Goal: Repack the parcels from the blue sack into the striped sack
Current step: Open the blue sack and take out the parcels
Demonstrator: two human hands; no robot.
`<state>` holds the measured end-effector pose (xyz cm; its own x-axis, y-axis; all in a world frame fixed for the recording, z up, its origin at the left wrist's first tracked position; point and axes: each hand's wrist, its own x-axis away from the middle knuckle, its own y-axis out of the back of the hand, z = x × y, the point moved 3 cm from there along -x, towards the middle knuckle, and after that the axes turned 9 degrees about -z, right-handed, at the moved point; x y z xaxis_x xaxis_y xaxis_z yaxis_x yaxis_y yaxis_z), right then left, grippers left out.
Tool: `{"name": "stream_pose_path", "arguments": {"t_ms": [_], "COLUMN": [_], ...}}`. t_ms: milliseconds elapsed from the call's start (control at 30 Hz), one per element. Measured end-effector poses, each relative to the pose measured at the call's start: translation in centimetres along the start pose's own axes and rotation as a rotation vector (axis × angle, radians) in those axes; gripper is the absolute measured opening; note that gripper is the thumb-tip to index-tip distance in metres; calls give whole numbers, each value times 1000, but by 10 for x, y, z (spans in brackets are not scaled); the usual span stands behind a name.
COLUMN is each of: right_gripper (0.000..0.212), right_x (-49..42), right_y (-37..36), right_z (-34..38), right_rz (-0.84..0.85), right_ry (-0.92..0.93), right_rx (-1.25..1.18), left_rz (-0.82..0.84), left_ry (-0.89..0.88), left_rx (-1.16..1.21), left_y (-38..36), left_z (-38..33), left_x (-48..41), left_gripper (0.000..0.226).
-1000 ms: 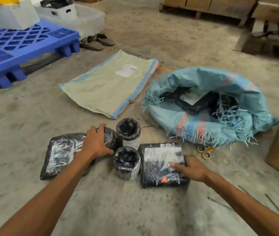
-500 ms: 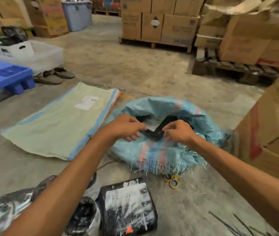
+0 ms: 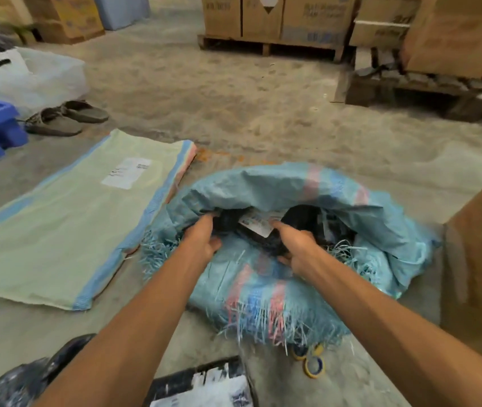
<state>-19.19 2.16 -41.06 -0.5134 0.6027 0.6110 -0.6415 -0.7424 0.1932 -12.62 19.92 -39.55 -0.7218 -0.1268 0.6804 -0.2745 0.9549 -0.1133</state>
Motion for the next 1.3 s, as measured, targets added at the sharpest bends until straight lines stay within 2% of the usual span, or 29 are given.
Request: {"name": "stream_pose_path", "arguments": {"t_ms": [100,133,200,267,333,400,467,500,567,667,733,800,900,1000,1067,1200,1300], "right_gripper": [117,121,102,98,98,73,38,31,34,30,29,30,41,47,57,66,69], "right_x": [-29,-33,-25,-26,-22,-13,2,12,32,63,84,102,120,128,131,133,131], "right_y": [-17,-19,-18,-17,-15,-10,4,10,22,32,39,43,53,71,86,120,141], "right_z": [-6,-8,-5,-1,9,26,48,60,78,94,102,110,125,141,151,166,175], "right_rz": [-49,-80,-168,-216,-176,-131,-134,-141,-128,-60,-49,-23,33,23,-1,-29,-63], "right_ry": [-4,5,38,57,78,142,300,392,535,644,703,731,712,710,736,755,747], "right_rx": [-46,-30,17,39,10,60,290,450,773,1181,1367,1455,1486,1490,1458,1214,1026], "left_rz": [9,9,25,19,32,22,48,76,129,127,52,-29,29,106,125,172,255], "left_ry": [19,37,71,88,93,94,98,91,61,-30,-213,-452,-647,-665,-741,-995,-1053], "left_rx": [92,120,173,170,158,144,106,78,0,-236,-483,-736,-1091,-1171,-1241,-1391,-1423], "left_y": [-9,-12,-18,-21,-23,-22,-23,-24,-24,-20,-13,-9,-12,-12,-12,-17,-15], "left_z": [9,14,12,2,-6,-14,-22,-26,-35,-42,-46,-50,-55,-66,-78,-100,-114], "left_x": [-51,-71,-71,-45,-28,-21,-12,-7,2,18,32,44,74,102,122,161,184], "left_gripper": [67,69,65,56,45,31,21,12,14,19,16,30,35,34,37,42,40]}}
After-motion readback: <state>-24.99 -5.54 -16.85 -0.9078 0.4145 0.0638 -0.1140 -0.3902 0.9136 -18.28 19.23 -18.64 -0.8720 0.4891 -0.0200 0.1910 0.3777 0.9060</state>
